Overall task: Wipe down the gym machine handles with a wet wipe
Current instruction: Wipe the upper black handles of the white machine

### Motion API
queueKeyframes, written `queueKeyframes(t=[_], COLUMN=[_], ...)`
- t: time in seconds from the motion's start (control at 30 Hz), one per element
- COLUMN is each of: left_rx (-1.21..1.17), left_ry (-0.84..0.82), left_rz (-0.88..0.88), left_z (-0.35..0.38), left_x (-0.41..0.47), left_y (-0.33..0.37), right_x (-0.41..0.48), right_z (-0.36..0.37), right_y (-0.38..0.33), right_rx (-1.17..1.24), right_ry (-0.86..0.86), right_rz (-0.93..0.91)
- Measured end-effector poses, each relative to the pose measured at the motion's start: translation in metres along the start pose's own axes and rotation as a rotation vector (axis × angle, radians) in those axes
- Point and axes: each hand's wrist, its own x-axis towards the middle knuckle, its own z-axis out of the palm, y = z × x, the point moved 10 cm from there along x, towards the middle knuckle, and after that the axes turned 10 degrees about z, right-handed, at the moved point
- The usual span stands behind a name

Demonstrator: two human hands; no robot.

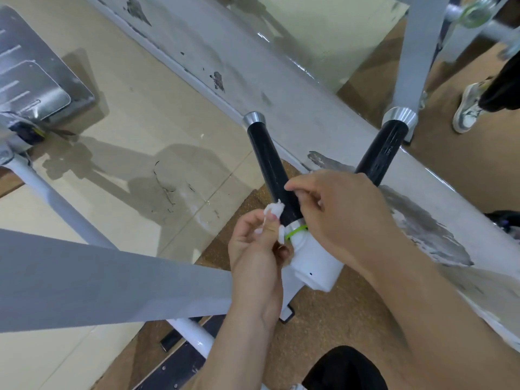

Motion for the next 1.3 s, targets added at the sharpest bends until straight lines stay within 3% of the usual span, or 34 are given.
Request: queueKeyframes(t=[0.27, 0.4, 0.47, 0.57, 0.63, 0.8, 0.97, 1.17, 1.3], left_rx=[0.181, 0.121, 0.043, -0.001, 0.031, 0.042, 0.078, 0.140, 0.183], left_ry=[0.001, 0.087, 0.070, -0.046, -0.040, 0.137, 0.027, 0.088, -0.028], left_rz=[0.249, 0.122, 0.041, 0.050, 0.104, 0.142, 0.139, 0.147, 0.161], left_z=[-0.003, -0.004, -0.003, 0.001, 0.001, -0.003, -0.001, 0.003, 0.003], left_x=[-0.005, 0.009, 0.014, 0.006, 0.006, 0.029, 0.013, 0.039, 0.028], left_y=[0.026, 0.015, 0.006, 0.008, 0.013, 0.019, 0.023, 0.036, 0.038], right_x=[-0.002, 0.000, 0.005, 0.017, 0.025, 0.028, 0.033, 0.046, 0.050], right_z=[-0.002, 0.001, 0.007, 0.015, 0.016, 0.020, 0.019, 0.030, 0.025], right_y=[-0.001, 0.000, 0.002, 0.008, 0.009, 0.013, 0.011, 0.010, 0.009], right_rx=[0.034, 0.041, 0.019, 0.075, 0.113, 0.136, 0.109, 0.226, 0.263], right_ry=[0.092, 0.053, -0.061, -0.298, -0.358, -0.366, -0.348, -0.476, -0.392], right_rz=[0.005, 0.028, 0.053, 0.150, 0.188, 0.210, 0.176, 0.205, 0.179])
